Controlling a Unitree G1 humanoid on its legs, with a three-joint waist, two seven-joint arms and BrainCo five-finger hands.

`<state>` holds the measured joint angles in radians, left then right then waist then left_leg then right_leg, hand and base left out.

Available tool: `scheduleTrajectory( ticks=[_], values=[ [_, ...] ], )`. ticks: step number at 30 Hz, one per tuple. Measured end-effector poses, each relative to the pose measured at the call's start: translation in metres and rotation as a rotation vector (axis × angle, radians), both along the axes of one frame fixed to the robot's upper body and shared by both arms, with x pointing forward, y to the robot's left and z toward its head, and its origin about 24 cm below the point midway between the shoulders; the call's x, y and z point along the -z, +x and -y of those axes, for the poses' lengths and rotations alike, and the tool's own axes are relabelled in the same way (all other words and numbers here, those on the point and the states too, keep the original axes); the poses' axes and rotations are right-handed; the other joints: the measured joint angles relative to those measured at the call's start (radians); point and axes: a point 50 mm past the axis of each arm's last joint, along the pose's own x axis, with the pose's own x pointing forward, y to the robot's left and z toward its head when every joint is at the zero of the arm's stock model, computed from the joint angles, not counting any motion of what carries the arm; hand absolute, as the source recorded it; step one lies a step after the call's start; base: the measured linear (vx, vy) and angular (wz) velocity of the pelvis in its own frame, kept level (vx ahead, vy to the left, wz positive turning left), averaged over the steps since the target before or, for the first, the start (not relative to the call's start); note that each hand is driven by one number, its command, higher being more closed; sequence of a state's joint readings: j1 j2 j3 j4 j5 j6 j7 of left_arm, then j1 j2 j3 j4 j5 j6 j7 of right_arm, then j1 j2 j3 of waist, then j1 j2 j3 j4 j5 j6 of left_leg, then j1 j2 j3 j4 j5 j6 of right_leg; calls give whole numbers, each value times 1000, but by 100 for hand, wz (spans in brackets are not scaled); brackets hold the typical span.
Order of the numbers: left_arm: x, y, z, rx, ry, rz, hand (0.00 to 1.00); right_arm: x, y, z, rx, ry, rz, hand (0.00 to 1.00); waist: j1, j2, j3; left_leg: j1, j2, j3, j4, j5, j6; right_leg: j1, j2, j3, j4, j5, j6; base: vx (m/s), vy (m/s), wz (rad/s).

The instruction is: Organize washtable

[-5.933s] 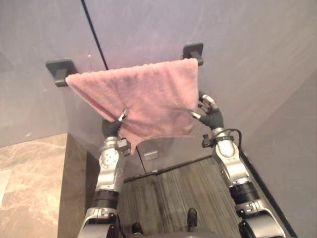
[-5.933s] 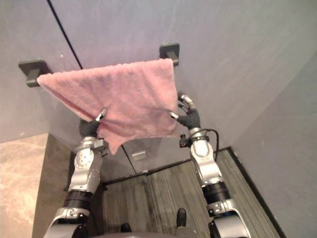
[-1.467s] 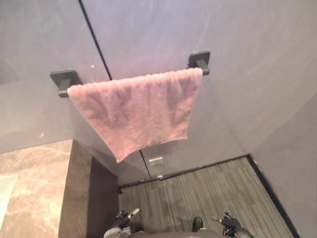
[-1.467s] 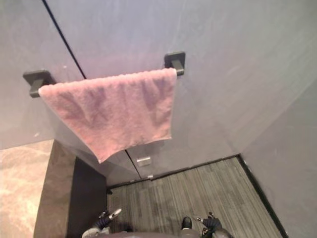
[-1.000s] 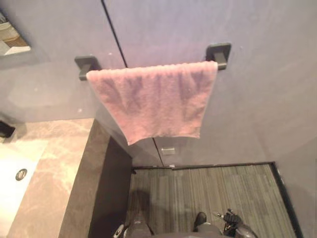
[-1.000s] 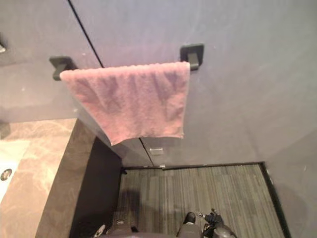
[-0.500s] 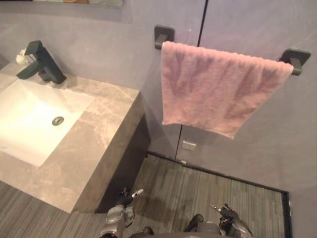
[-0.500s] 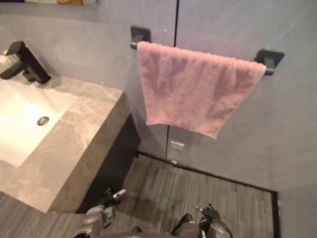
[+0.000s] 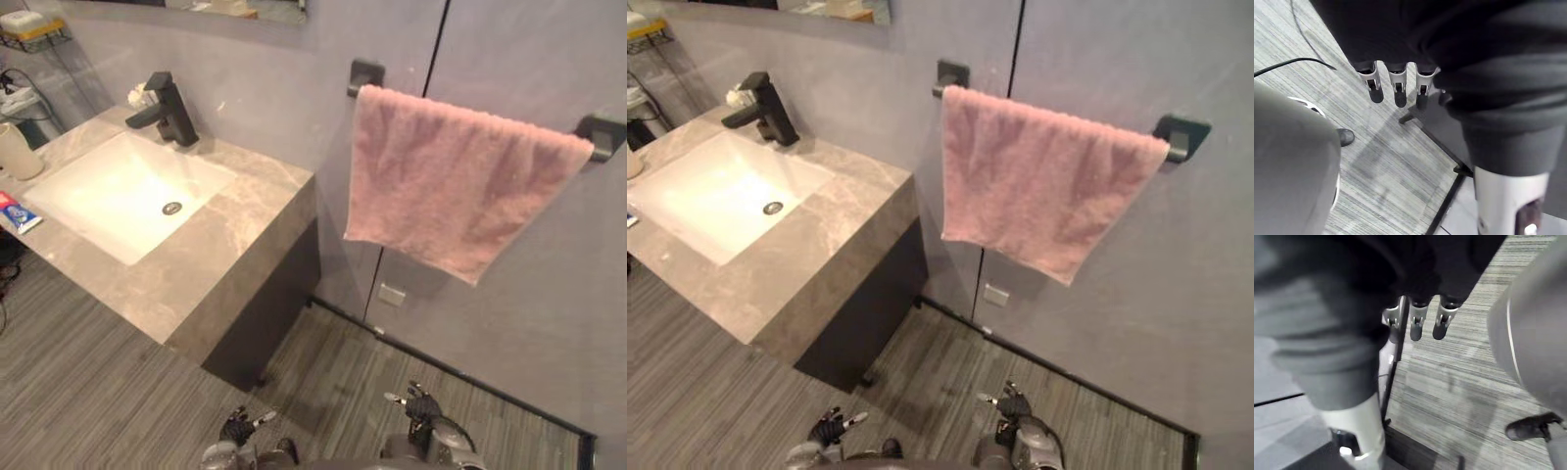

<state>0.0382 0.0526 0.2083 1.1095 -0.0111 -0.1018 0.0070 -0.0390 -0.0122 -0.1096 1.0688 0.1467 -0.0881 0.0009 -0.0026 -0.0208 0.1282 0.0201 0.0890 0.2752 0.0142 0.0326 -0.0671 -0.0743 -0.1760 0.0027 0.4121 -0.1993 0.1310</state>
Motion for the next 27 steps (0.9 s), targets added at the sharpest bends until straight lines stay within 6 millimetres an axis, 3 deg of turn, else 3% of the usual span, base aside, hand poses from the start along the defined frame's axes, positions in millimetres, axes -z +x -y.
scheduleTrajectory(
  ticks=[2,8,12,15,16,17,18,19,20,22,24,26,27],
  values=[
    [-1,5,-3,-27,9,6,0,2,-3,-1,-14,-1,-22,0,15,-11,6,-32,7,-6,-5,28,-11,30,13,-17,-123,-15,-18,-113,-183,-1],
    [-1,2,-6,-91,1,7,0,3,-8,17,-75,-78,-57,0,17,0,8,-60,61,-84,-13,76,-29,54,71,-90,-152,10,-43,-173,-91,33],
    [-1,4,-3,-83,2,10,0,3,-10,22,-106,-107,-64,0,17,36,23,-108,66,-147,-13,115,-30,54,79,-164,-145,23,-56,-110,-34,53],
    [0,-2,3,-101,-15,6,0,3,-12,35,-67,-125,-71,0,18,108,44,-134,70,-210,-16,120,-27,75,92,-231,-115,13,-72,-113,-42,75],
    [2,-8,2,-115,-14,-5,0,3,-17,41,-22,-129,-83,0,12,103,39,-123,70,-170,-35,66,11,98,88,-246,-156,21,-94,-121,-36,125],
    [0,-6,-4,-138,-6,3,0,4,-19,43,21,-124,-88,0,15,78,46,-177,72,-70,112,9,84,105,37,-306,-180,41,-107,-119,-31,113],
    [-1,-5,-6,-147,-2,13,0,4,-21,46,45,-126,-92,0,20,72,50,-210,81,-24,249,0,91,103,15,-324,-172,51,-101,-87,-32,93],
    [1,-12,-11,-167,6,-2,0,4,-21,49,65,-126,-91,0,21,70,50,-242,101,50,523,-14,104,110,-17,-353,-166,53,-99,-77,-49,53],
    [4,-29,-12,-184,12,-44,0,4,-21,47,68,-121,-87,0,15,76,49,-222,139,93,716,-48,81,126,-25,-366,-178,62,-97,-55,-31,44],
    [8,-47,-11,-205,3,-109,0,6,-27,41,77,-100,-100,0,15,84,44,-168,187,96,860,-71,57,144,-21,-401,-207,86,-96,-38,79,54],
    [10,-56,-9,-227,-7,-139,0,7,-28,42,109,-88,-104,0,15,93,30,-99,240,99,815,-30,31,139,-17,-450,-201,99,-84,-6,109,93],
    [9,-55,-15,-211,11,-141,0,7,-26,41,109,-79,-107,0,19,60,31,-38,159,131,609,-88,-3,92,-27,-459,-196,99,-84,-96,120,109],
    [9,-59,-24,-218,32,-159,0,8,-25,33,102,-61,-104,0,15,37,17,4,124,119,503,-120,-32,93,14,-437,-311,165,-120,-232,80,92]
  ],
)
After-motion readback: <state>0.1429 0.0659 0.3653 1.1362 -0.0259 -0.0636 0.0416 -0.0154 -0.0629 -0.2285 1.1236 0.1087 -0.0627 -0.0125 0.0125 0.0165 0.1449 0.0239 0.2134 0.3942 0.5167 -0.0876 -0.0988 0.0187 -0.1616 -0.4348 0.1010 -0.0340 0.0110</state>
